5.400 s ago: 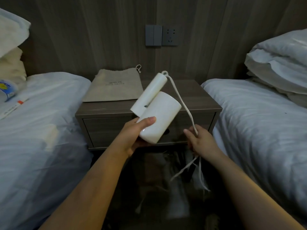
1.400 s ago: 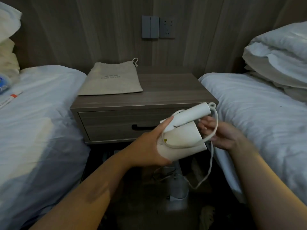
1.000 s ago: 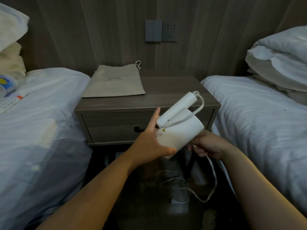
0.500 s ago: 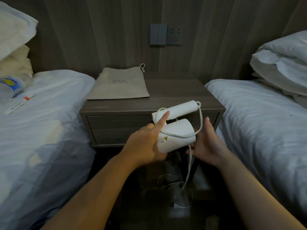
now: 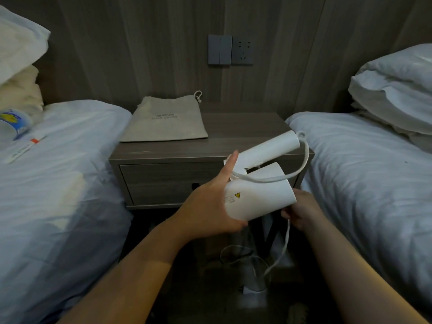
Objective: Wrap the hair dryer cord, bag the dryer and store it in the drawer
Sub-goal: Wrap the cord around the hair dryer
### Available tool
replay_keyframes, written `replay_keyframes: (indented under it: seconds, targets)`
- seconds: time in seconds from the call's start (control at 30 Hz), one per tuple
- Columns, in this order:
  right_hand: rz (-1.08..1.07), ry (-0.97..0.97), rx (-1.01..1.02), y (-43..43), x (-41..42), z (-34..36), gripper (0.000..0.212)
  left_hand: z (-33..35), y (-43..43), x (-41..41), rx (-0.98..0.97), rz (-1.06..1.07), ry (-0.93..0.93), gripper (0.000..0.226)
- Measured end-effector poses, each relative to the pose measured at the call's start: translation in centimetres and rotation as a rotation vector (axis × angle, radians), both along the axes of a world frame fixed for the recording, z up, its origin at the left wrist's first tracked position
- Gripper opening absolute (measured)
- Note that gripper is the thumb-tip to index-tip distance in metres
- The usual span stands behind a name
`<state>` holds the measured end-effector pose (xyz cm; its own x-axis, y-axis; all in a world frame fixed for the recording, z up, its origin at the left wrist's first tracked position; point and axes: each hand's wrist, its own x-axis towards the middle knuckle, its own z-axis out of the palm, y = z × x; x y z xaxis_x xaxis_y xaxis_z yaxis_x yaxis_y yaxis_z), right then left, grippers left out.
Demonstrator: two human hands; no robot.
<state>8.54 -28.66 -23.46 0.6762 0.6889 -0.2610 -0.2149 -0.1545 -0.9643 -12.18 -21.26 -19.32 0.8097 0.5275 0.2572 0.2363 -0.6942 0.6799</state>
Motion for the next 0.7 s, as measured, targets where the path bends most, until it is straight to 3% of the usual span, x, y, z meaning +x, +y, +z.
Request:
replay_keyframes:
  seconds: [0.23, 0.3, 0.37, 0.47, 0.57, 0.63, 0.7]
  targets:
    - [0.343, -0.261, -0.346, 0.1, -0.7, -0.4, 0.03, -0.2, 0.7, -0.4, 0.155, 0.092, -0.056, 0.127]
    - [0.378, -0.139, -0.293, 0.1, -0.8, -0.4, 0.024, 0.1, 1.0, -0.7, 0.266, 0.117, 0.016, 0.124]
    - [0.394, 0.148, -0.121, 0.2, -0.7, 0.3, 0.025, 0.2, 1.4, -1.3, 0.379, 0.112, 0.116, 0.118]
    - [0.445, 0.406, 0.101, 0.0, 0.7, 1.6, 0.065, -0.2, 1.9, -1.5, 0.494, 0.101, 0.23, 0.113]
    - [0.501, 0.291, 0.063, -0.3, 0.5, 2.3, 0.066, -0.6, 2.3, -1.2, 0.542, 0.122, 0.33, 0.11]
    - [0.37, 0.106, 0.044, 0.0, -0.3, 2.0, 0.044, -0.7, 2.2, -1.0, 0.528, 0.12, 0.349, 0.113]
    - [0.19, 0.098, 0.1, 0.5, -0.7, 1.5, 0.033, -0.6, 2.0, -0.8, 0.503, 0.119, 0.342, 0.117]
